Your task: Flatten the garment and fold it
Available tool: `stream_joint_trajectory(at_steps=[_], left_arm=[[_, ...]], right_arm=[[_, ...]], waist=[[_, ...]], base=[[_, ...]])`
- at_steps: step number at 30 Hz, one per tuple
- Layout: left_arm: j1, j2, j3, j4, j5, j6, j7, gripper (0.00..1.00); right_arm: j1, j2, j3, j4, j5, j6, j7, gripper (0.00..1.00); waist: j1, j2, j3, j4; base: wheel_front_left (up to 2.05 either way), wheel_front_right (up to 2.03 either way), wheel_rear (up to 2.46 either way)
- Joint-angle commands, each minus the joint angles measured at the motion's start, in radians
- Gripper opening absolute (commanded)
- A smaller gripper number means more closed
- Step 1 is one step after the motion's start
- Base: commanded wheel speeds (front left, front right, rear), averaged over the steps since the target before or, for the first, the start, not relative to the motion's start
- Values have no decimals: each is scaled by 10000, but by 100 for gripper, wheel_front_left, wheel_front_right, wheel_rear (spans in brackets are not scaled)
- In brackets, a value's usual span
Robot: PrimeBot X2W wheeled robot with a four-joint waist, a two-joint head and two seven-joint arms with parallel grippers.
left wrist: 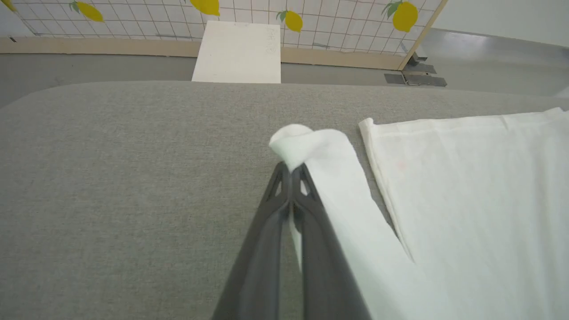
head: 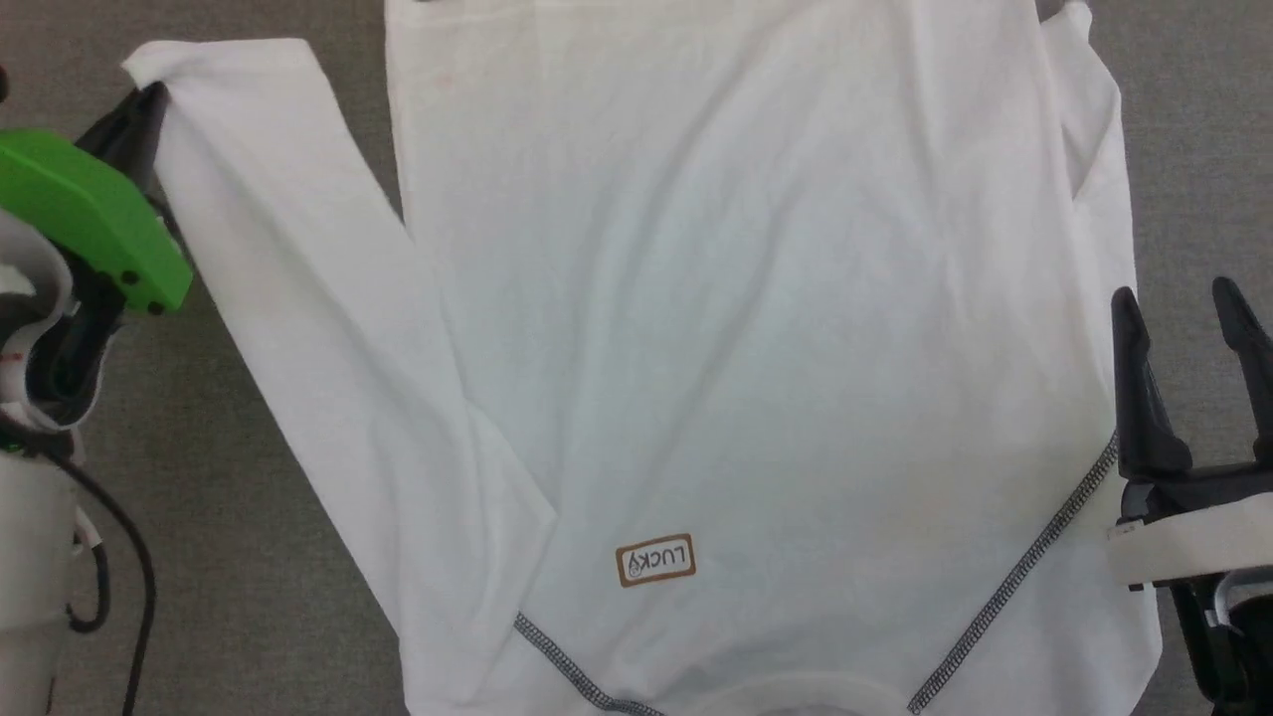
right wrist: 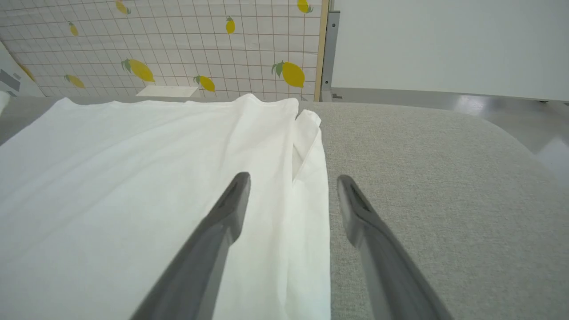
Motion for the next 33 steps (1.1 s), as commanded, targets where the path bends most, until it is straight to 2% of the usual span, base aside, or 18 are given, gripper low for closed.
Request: stream_joint_trajectory(at_steps=[1, 8, 16, 20, 23, 27, 33], left_arm=[[313, 216, 276, -185, -187, 21, -138, 0], [2031, 807, 1619, -1022, -810, 67, -539, 0], [4403, 878, 3238, -2166, -1264, 362, -1113, 0], [5628, 492, 3868, -3133, -1362, 533, -1538, 0], [6230, 107, 3997, -3941, -1445, 633, -1725, 0], [6553, -448, 3649, -5225, -1657, 715, -1761, 0], [6293, -1216, 2539, -7244, -1769, 1143, -1536, 0]], right_arm=[[173, 98, -37, 12, -16, -15, 27, 100], [789, 394, -269, 10, -120, -15, 177, 100], [1229, 630, -214, -73, -195, -15, 283, 100], [1309, 691, -207, -133, -215, -15, 342, 100], [1393, 717, -243, -173, -214, -15, 358, 100], [1491, 741, -457, -260, -156, -15, 354, 100], [1400, 755, -1159, -528, -145, -15, 349, 100]], waist=[[-1, 0, -903, 153], [-1, 0, -1998, 391], [-1, 0, -2824, 569], [-1, 0, -3015, 581], [-1, 0, -3112, 619], [-1, 0, -3175, 662], [-1, 0, -3203, 633]], base=[[0, 0, 0], [0, 0, 0], [0, 0, 0], [0, 0, 0], [0, 0, 0], [0, 0, 0], [0, 0, 0]])
